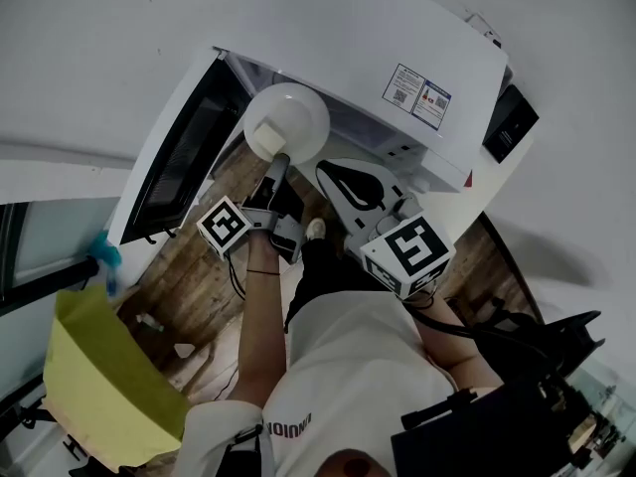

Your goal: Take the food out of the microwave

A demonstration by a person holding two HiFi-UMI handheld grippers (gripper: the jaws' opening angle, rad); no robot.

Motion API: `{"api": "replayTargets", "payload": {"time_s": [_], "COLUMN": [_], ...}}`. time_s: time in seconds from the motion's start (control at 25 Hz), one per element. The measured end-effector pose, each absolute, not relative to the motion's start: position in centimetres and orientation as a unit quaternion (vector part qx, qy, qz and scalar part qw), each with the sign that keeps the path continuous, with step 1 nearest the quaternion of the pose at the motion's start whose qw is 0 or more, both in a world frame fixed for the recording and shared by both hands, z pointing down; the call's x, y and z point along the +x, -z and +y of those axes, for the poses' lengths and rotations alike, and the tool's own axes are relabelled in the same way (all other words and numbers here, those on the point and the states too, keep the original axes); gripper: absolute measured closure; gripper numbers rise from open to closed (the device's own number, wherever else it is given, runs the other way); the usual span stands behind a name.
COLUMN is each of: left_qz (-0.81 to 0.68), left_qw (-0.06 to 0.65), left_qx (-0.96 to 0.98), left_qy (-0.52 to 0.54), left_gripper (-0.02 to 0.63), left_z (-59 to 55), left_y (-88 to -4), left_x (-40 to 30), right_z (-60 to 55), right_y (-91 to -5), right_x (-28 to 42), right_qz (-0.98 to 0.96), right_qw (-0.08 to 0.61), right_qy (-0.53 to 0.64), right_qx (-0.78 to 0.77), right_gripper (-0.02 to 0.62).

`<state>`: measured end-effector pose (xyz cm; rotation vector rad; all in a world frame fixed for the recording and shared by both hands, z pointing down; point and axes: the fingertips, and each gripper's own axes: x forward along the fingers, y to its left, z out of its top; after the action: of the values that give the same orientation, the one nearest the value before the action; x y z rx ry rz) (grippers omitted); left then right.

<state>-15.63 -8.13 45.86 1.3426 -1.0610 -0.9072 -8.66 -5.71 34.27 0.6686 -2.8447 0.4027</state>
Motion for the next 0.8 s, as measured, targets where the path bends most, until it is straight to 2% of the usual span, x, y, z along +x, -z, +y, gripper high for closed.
{"api": "replayTargets", "payload": {"time_s": [0.8], "left_qz": [-0.457], "left_qw": [0.547], "left_qx": [0.568], "left_qy": [0.412], "left_gripper": [0.583], "left_z": [-5.3], "left_y": [-42.5], "left_x": [-15.5], "right_z": [-4.8], "right_y": [-33.4], "right_x": [-9.3], "right_qz": [-0.97], "right_qw": [0.087], "right_qy": [-0.128], "right_qx": [0.188], "right_gripper": [0.574]}}
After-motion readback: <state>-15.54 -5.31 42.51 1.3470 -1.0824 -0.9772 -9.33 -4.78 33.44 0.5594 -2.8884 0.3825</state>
